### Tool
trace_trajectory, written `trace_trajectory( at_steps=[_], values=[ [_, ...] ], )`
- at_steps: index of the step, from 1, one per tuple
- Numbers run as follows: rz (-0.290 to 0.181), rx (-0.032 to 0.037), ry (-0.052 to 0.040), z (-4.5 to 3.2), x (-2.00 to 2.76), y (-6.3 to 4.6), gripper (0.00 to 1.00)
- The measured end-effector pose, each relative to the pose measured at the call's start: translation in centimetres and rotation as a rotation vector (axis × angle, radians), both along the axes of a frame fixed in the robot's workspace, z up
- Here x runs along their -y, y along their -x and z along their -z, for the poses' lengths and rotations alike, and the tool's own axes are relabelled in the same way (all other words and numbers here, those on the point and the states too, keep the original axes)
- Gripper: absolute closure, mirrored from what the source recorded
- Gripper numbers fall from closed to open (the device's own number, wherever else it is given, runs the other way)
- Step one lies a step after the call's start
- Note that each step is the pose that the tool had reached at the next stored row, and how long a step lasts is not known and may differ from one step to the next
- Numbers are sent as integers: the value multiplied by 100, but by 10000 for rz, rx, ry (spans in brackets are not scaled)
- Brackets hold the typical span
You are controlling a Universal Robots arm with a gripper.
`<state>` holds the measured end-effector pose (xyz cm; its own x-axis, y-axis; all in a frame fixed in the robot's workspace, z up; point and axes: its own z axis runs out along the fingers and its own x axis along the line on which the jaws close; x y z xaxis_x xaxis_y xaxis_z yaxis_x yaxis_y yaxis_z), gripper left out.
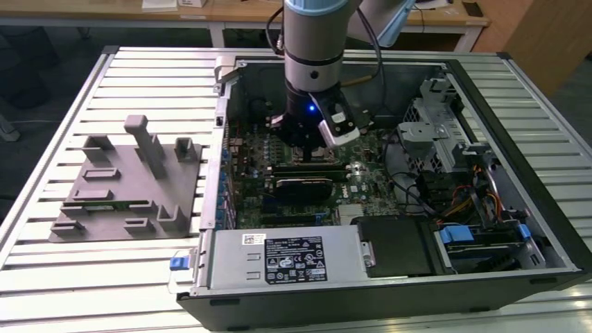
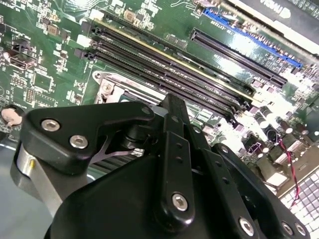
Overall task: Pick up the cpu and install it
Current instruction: 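Install the second cpu locking lever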
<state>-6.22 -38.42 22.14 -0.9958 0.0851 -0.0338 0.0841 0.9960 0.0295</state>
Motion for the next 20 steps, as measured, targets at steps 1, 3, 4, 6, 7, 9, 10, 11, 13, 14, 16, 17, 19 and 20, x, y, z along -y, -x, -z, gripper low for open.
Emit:
trace_trajectory(
  at_steps=[1, 3, 4, 6, 7, 9, 10, 11, 13, 14, 16, 17, 19, 20],
  values=[
    [-9, -2, 0, 0, 0, 0, 89],
    [-13, -3, 0, 0, 0, 1, 89],
    [-15, -3, 2, 0, 0, 3, 89],
    [-21, -2, 0, 3, 2, 12, 89],
    [-27, -3, -2, 4, 3, 22, 89],
    [-34, -3, -9, 10, 4, 52, 89],
    [-40, -2, -18, 14, 5, 68, 89],
    [-47, -3, -32, 18, 7, 82, 89],
    [-67, -3, -91, 28, 10, 103, 89],
    [-78, -3, -133, 33, 13, 113, 89],
    [-97, -2, -232, 45, 22, 124, 89],
    [-104, -2, -274, 50, 25, 130, 89],
    [-114, -2, -356, 60, 34, 143, 89],
    [-116, -2, -394, 63, 39, 151, 89]
  ],
)
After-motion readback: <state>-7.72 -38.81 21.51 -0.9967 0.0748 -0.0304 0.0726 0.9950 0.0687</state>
